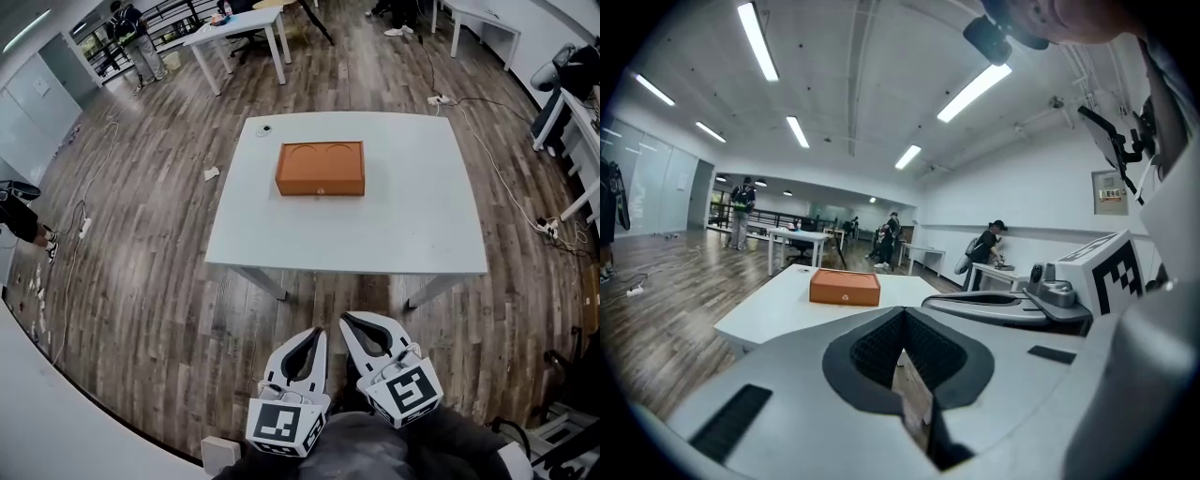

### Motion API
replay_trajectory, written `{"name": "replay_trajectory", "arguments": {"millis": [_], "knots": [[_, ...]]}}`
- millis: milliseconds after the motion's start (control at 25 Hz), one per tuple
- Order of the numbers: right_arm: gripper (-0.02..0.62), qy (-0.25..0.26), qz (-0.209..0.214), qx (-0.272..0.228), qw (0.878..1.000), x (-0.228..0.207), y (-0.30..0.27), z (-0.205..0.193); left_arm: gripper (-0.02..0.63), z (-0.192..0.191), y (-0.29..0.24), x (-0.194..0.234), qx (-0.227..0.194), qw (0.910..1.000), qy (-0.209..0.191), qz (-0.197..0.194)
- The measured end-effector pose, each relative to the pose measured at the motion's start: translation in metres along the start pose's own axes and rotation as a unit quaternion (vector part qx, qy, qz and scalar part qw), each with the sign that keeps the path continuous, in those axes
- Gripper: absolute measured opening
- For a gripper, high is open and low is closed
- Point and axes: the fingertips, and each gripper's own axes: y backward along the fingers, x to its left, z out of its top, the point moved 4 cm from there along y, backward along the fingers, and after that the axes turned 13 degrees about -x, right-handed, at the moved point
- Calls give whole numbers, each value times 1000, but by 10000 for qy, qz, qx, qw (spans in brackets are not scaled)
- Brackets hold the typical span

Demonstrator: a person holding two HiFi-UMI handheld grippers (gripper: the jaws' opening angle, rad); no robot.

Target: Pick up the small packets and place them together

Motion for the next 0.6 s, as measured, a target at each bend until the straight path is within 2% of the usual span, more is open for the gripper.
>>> {"name": "replay_trajectory", "arguments": {"millis": [400,600], "knots": [[5,-225,220,-273,9991,-47,-45,16,0,19,-56,10,197,9993,-307,122],[5,-251,178,-279,9991,-66,-61,9,0,18,-79,19,193,9991,-362,66]]}}
